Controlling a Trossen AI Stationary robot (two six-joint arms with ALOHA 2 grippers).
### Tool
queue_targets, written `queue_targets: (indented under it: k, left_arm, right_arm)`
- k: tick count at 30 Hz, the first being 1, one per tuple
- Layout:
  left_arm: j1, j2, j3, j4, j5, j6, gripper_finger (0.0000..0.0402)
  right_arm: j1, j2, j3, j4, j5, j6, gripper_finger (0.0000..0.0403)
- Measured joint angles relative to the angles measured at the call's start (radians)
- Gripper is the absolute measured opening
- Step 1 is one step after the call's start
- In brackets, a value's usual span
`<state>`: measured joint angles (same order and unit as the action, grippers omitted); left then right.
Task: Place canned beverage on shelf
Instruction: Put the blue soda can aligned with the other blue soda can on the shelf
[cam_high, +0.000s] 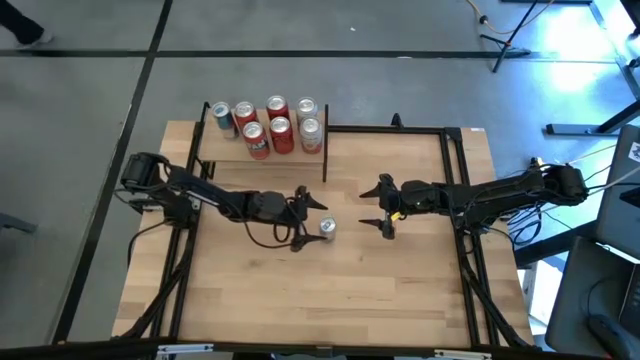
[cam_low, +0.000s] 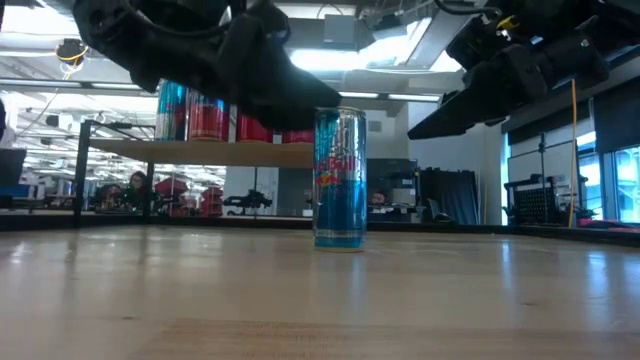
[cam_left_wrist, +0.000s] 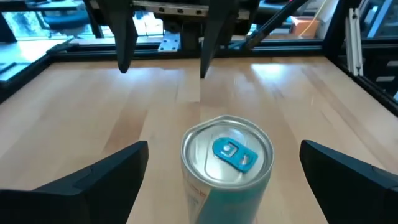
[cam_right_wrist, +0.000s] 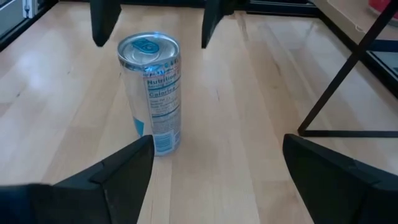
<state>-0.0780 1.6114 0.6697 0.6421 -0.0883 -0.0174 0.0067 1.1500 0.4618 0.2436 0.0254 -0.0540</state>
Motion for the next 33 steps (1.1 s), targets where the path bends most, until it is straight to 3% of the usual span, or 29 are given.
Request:
queue_targets:
  k: [9,14,18,28,33]
  left_arm:
    - [0.002,0.093,0.0,0.127,0.042,-0.004,0.0393]
    - [0.002,0.107,0.0,0.133,-0.003,-0.006,0.0379]
    - [0.002,0.107,0.0,0.139,-0.003,-0.006,0.0339]
    - [0.0,0.107,0.0,0.139,-0.014,0.001,0.0189]
    - [-0.029,0.066,-0.001,0.098,-0.019,0.001,0.0156]
  right_arm:
    - [0.0,0.0,0.0,0.001,0.0,0.0,0.034]
    - [0.0,0.0,0.0,0.001,0.0,0.0,0.034]
    - [0.0,0.0,0.0,0.001,0.0,0.0,0.034]
    - [0.0,0.0,0.0,0.001,0.0,0.0,0.0339]
    - [0.0,0.0,0.0,0.0,0.0,0.0,0.034]
